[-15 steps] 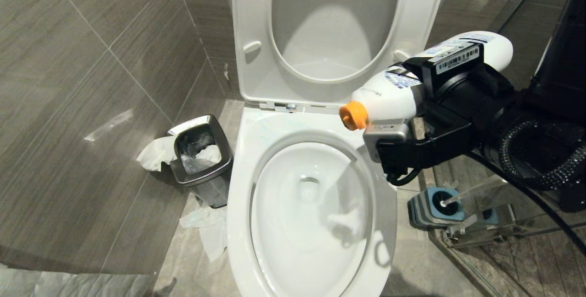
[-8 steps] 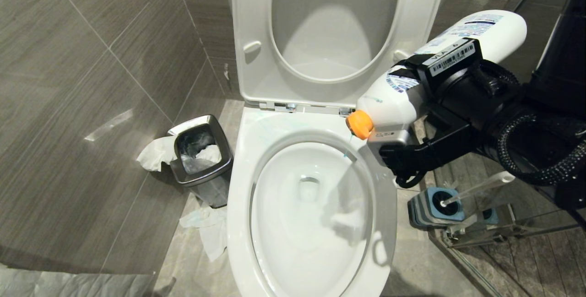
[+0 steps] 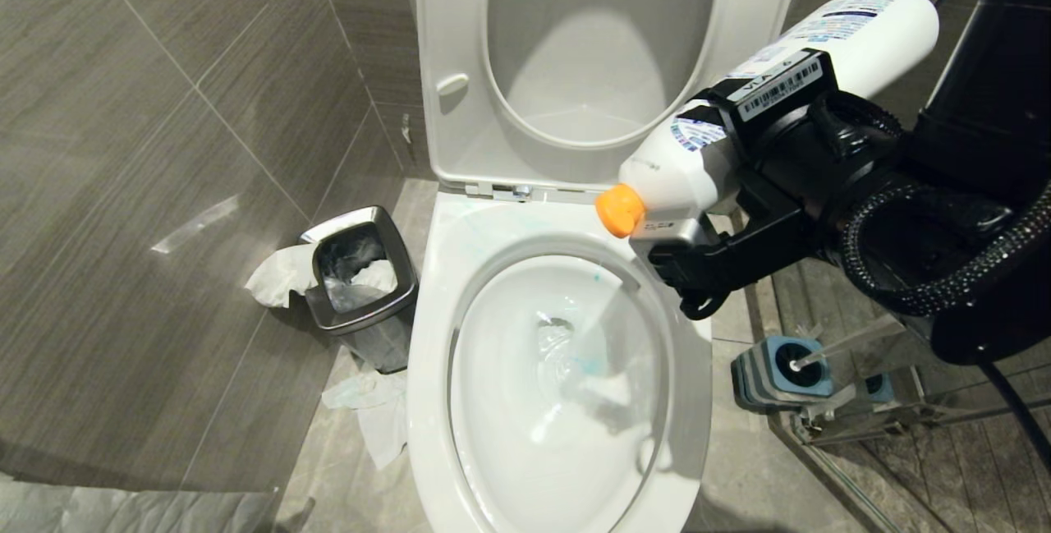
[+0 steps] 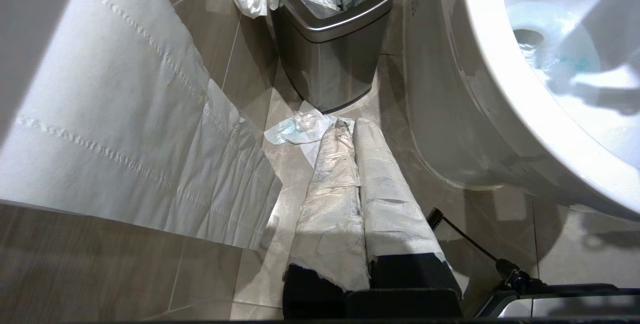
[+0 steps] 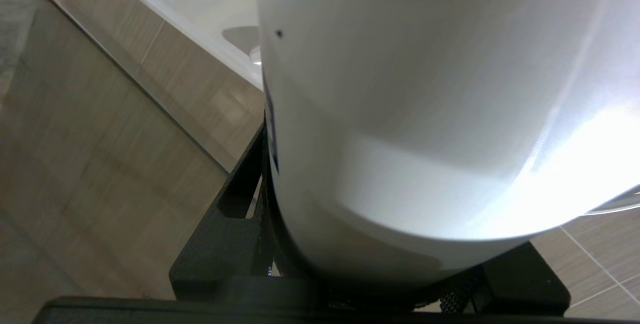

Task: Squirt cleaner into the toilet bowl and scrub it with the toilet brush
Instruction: Pour in the cleaning agent

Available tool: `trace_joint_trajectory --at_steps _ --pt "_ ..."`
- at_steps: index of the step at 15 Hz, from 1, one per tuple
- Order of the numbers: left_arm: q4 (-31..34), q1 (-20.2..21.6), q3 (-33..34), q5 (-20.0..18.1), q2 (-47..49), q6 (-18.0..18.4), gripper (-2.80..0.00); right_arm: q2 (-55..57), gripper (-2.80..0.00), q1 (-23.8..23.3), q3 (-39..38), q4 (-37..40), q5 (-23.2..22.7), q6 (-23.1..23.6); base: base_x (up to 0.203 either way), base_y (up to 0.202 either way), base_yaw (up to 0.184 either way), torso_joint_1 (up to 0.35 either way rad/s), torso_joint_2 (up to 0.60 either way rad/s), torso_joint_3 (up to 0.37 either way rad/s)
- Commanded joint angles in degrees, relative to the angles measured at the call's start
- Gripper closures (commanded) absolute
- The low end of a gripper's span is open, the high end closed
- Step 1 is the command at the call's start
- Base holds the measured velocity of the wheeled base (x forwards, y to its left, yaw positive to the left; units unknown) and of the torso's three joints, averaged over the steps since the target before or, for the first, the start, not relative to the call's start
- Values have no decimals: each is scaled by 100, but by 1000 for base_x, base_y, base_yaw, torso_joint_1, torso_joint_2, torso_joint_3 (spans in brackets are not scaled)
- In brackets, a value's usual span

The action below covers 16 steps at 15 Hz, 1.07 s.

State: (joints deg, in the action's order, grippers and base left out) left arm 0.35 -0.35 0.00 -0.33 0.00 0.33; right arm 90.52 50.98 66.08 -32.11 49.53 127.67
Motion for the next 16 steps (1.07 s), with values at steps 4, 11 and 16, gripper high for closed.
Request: trace_joint_trajectory --at_steps 4,11,16 --pt "0 0 9 -2 0 -6 0 186 0 76 151 -40 84 51 0 0 0 0 0 0" --pt "0 0 9 -2 0 2 0 274 0 96 160 -317 127 47 0 0 0 0 0 0" --pt "0 0 9 -2 8 -4 0 300 0 96 178 -323 127 29 0 0 0 0 0 0"
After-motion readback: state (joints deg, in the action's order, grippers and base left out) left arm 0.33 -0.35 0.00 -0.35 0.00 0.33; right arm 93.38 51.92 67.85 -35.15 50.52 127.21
